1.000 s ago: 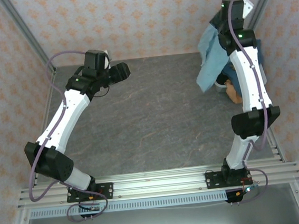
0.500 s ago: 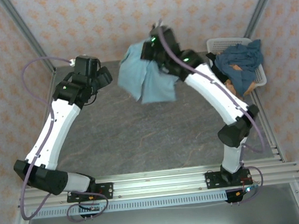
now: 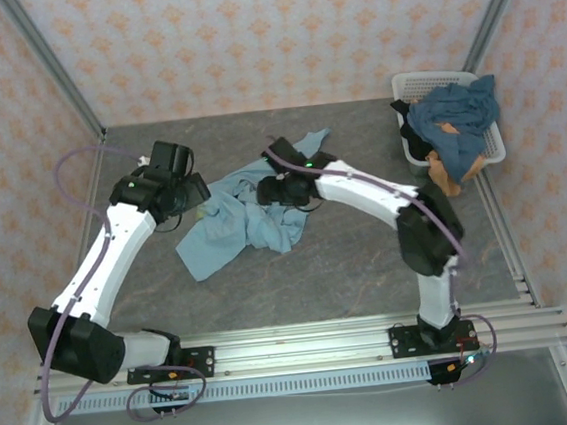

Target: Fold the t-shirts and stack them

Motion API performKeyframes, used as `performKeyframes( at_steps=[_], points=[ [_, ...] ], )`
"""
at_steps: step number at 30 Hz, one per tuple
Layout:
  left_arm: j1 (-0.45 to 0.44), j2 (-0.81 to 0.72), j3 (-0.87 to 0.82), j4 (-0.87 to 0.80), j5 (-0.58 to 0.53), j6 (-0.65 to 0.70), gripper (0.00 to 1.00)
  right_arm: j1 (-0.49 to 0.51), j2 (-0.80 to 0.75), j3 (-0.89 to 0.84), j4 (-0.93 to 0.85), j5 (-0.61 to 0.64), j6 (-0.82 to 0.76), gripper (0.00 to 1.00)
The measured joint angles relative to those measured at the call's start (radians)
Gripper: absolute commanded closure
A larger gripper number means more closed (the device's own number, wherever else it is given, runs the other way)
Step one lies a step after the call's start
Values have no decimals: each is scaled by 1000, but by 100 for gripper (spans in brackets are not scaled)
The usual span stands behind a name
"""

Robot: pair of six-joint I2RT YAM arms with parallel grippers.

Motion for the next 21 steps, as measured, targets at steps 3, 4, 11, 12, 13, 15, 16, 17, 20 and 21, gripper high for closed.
performKeyframes(
  at_steps=[3,4,11,12,13,15,16,17,20,21],
  points=[
    [-9,52,-12,25,68,1,20,-77,-143,-98,20,37,32,37],
    [-18,82,-11,42,86,4,20,-107,-171,-115,22,51,45,37],
    [-128,319,61,82,131,8,20,-206,-61,-100,45,67,117,37],
    [-132,344,70,81,128,0,20,-214,-21,-84,45,61,130,37],
    [-130,362,71,81,123,-12,20,-224,25,-61,46,53,142,37],
    [-114,380,66,82,117,-28,20,-240,112,-4,45,42,161,37],
    [-101,381,59,87,116,-37,20,-248,156,32,43,40,170,37],
    [-87,381,53,91,116,-42,21,-254,195,71,36,38,176,37],
    [-42,388,46,121,124,-48,24,-265,298,192,30,27,190,41],
    [-29,395,47,135,130,-48,26,-265,327,231,24,21,198,43]
  ],
)
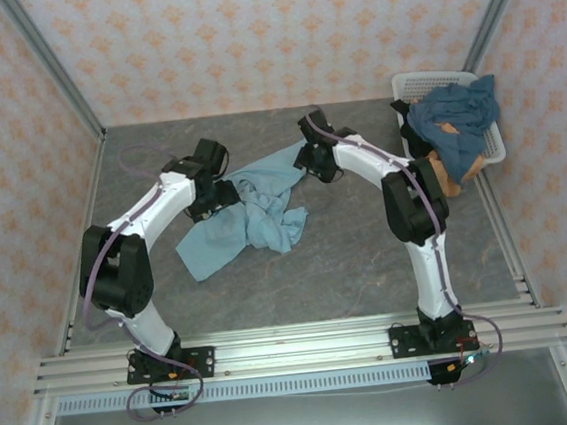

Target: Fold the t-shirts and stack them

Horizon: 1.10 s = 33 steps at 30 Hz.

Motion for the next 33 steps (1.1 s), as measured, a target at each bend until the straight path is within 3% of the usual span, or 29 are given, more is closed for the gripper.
performKeyframes(
  at_steps=[5,8,11,14,16,21,26,28,29,30,33],
  points=[
    [28,88,26,42,28,3,32,8,57,52,-4,-39,41,44],
    [29,153,40,61,48,9,42,24,54,24,-2,-51,55,44],
    [29,211,74,66,69,24,60,56,40,-29,-2,-77,73,43],
    [29,256,108,73,77,42,87,101,7,-87,-11,-95,88,42],
    [32,264,113,73,76,56,99,130,-29,-131,-24,-102,94,42],
    [41,240,113,65,56,70,100,162,-149,-290,-32,-111,114,46],
    [47,146,113,50,54,80,100,158,-161,-332,-31,-128,145,54],
    [47,114,113,45,54,84,100,163,-158,-331,-24,-131,158,73],
    [47,105,113,42,55,85,100,164,-156,-331,-23,-132,162,90],
    [47,98,113,38,55,87,100,166,-156,-331,-21,-132,172,100],
    [50,83,110,24,54,87,100,164,-158,-331,-26,-108,183,100]
  ],
)
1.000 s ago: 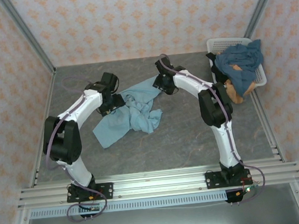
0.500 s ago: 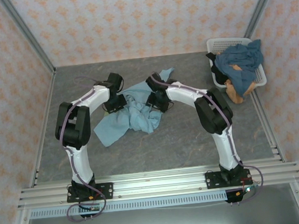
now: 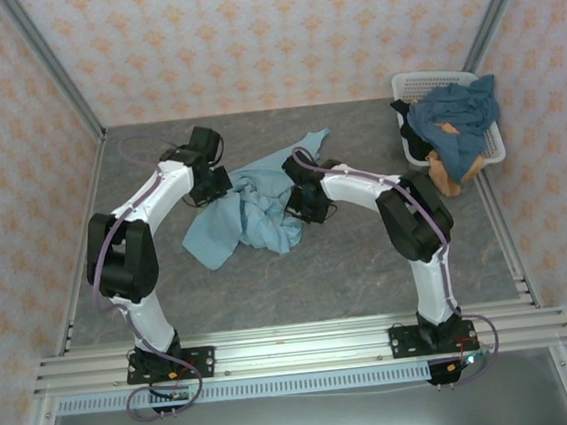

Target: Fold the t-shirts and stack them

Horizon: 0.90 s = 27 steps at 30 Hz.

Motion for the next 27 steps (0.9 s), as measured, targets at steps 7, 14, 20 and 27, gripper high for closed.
performKeyframes(
  at_steps=[7,14,20,27],
  points=[
    [67,-123,-11,-36,1,-1,100,-67,-167,-39,-95,143,-21,100],
    [157,-190,-54,-39,21,-1,100,-185,-394,-141,-213,282,-72,100],
    [230,-185,-138,-38,67,1,100,-224,-414,-223,-287,347,-95,100],
    [269,-185,-153,-39,44,53,77,-229,-464,-255,-321,413,-91,100]
  ],
)
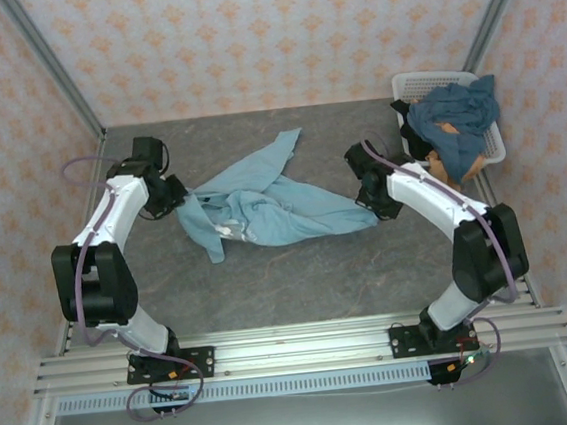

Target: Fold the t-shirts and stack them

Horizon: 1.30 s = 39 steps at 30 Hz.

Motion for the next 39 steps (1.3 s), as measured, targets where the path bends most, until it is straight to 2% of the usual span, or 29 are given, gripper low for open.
performKeyframes(
  at_steps=[5,10,13,16,17,21,25,28,29,30,34,35,39],
  points=[
    [19,1,-37,-9,-92,27,48,-17,-12,-32,-1,10,-2,100],
    [2,-52,-129,-21,-129,-6,43,-19,12,-51,-8,9,-14,100],
    [-82,-136,-186,-45,-123,-36,40,-19,12,-66,-15,13,-23,99],
    [-167,-188,-261,-48,-82,-82,36,-19,11,-68,-20,14,-40,90],
    [-178,-193,-294,-48,-65,-100,29,-19,11,-67,-21,14,-47,86],
    [-177,-188,-397,-56,-29,-168,25,-19,4,-63,-25,10,-69,70],
    [-178,-173,-401,-51,-21,-210,25,-16,-17,-59,-26,-11,-82,56],
    [-177,-146,-401,0,-6,-240,31,-2,-34,-59,-24,-38,-80,50],
    [-178,-129,-401,24,5,-252,38,7,-40,-59,-20,-55,-76,50],
    [-178,-113,-400,46,14,-264,45,14,-44,-60,-13,-74,-72,49],
    [-177,-43,-374,98,30,-294,94,58,-39,-72,39,-163,-38,48],
    [-177,-34,-360,98,29,-292,100,77,-27,-71,57,-180,-28,48],
    [-173,-85,-323,84,0,-283,100,167,91,17,114,-236,-10,47]
  ],
)
